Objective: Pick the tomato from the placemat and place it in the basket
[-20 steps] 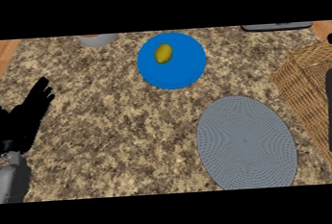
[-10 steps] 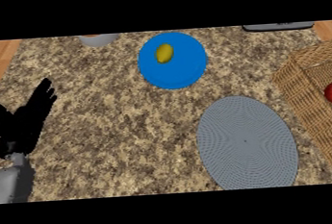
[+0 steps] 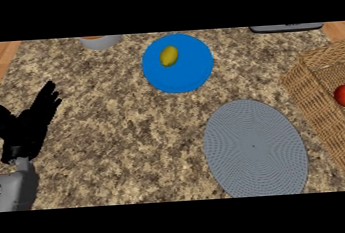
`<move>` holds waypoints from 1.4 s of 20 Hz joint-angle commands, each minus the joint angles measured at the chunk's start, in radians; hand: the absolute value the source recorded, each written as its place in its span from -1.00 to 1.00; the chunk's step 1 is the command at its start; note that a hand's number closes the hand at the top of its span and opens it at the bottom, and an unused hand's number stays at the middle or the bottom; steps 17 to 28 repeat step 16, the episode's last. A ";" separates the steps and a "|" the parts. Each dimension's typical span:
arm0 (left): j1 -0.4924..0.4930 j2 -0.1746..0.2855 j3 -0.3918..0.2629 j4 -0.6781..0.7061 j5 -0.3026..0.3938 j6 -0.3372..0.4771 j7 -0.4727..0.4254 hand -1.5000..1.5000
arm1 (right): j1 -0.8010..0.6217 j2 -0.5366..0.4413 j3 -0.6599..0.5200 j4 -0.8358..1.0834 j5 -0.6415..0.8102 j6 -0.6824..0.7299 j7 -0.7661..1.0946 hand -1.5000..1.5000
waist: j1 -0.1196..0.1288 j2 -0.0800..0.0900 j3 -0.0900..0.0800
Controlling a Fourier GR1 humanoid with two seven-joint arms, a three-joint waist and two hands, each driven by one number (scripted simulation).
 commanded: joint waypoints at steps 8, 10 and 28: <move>0.013 0.028 0.039 -0.011 0.022 -0.012 0.012 0.00 | 0.366 0.176 -0.074 -0.674 -0.257 0.056 0.030 -1.00 | -0.029 -0.009 0.000; 0.059 -0.008 0.019 0.035 -0.009 0.001 -0.060 0.00 | 0.477 0.245 -0.053 -0.804 -0.287 0.134 0.033 -1.00 | -0.038 -0.008 -0.001; 0.017 0.044 0.054 -0.005 0.017 -0.013 0.008 0.00 | 0.835 0.272 -0.014 -1.102 -0.555 0.206 0.048 -1.00 | -0.041 -0.009 0.001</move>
